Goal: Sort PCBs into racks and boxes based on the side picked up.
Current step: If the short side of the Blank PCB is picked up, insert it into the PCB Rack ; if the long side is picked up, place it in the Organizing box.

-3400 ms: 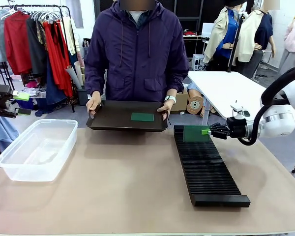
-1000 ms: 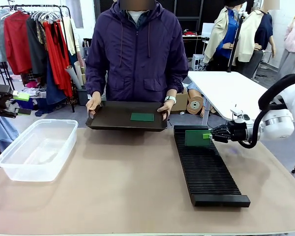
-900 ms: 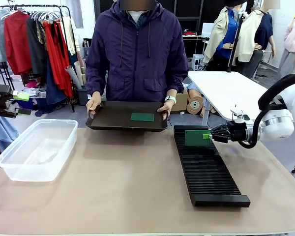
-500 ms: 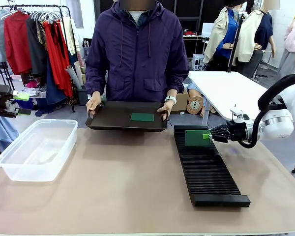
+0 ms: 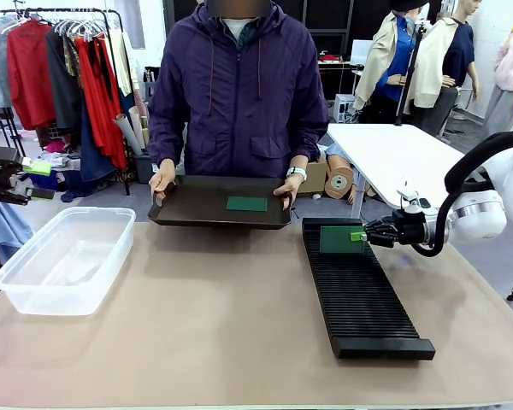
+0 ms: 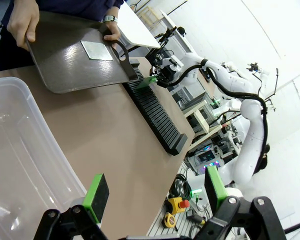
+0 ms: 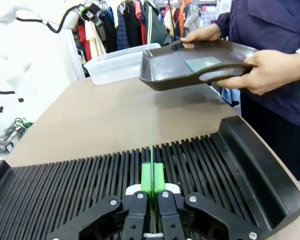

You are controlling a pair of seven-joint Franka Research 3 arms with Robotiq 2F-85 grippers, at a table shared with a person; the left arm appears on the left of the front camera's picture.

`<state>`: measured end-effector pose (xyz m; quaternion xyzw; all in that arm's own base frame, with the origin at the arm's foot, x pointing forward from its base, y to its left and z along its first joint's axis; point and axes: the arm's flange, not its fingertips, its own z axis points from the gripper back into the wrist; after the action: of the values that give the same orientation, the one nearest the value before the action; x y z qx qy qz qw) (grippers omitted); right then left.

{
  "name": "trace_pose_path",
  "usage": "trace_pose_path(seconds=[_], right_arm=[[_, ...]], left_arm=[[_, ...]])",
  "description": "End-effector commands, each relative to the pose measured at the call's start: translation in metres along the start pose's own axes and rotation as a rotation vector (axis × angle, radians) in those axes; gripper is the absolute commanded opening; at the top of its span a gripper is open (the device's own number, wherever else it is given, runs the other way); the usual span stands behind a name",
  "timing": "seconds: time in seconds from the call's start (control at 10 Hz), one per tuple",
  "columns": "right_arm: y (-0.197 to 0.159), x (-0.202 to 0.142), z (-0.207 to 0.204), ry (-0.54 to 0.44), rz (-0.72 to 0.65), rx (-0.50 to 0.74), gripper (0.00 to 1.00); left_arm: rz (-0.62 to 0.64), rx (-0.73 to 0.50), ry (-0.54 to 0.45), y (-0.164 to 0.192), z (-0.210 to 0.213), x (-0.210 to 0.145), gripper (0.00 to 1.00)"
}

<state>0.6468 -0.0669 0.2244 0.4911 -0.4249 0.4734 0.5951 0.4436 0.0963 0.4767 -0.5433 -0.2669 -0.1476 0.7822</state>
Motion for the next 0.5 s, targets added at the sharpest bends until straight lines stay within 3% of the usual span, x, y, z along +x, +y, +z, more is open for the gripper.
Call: trace_pose_path(seconds=[0.0, 0.4], right_arm=[[-0.0105, -0.0055, -0.0047, 0.04, -0.02, -0.031, 0.0], [-0.0123, -0.0072, 0.0007, 0.021, -0.045, -0.044, 0.0]], left_arm=[[-0.003, -0.001, -0.003, -0.0013, 0.0006, 0.0008, 1.0], [-0.003, -0.001, -0.003, -0.0013, 0.0006, 0.0008, 1.0]])
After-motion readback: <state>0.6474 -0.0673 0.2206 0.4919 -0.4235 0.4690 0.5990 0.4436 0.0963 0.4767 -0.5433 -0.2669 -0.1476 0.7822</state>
